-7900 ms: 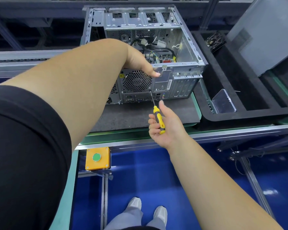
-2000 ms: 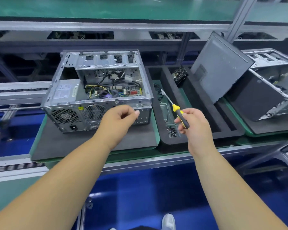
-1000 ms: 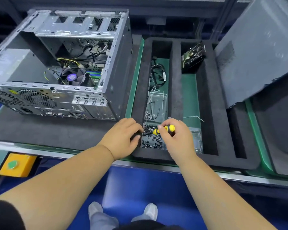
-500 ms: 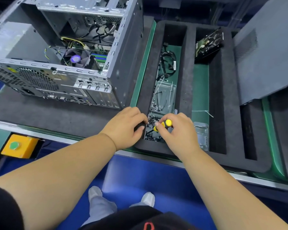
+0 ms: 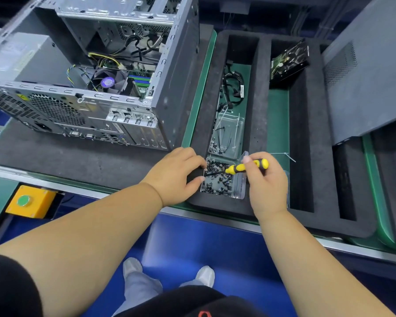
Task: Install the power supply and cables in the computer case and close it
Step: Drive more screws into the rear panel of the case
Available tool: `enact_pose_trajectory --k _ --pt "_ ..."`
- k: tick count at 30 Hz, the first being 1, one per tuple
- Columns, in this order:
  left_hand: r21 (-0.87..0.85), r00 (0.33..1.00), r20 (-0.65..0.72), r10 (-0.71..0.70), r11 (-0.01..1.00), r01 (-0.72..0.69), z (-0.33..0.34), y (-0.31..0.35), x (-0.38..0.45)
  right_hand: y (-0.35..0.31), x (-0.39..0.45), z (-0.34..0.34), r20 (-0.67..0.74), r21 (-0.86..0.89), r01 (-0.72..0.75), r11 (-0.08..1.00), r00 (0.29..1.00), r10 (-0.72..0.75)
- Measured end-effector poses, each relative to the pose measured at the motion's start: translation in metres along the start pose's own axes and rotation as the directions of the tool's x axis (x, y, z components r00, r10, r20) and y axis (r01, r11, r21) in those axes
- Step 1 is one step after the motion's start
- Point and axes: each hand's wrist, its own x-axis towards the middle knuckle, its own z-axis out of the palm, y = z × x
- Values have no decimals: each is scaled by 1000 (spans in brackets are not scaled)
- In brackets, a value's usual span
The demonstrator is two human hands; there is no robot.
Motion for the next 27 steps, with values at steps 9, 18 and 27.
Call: enact_pose_trajectory --k 9,18,27 --pt "-56 999 -47 10 998 -13 1 -3 -3 -6 7 -4 -100 326 -71 943 989 110" --pt "-63 997 -76 27 998 -32 3 -2 -4 -6 6 -2 -104 330 -62 942 989 102" --pt "-26 977 -214 6 1000 -11 6 -4 -4 -17 8 -5 -130 370 -74 926 983 130"
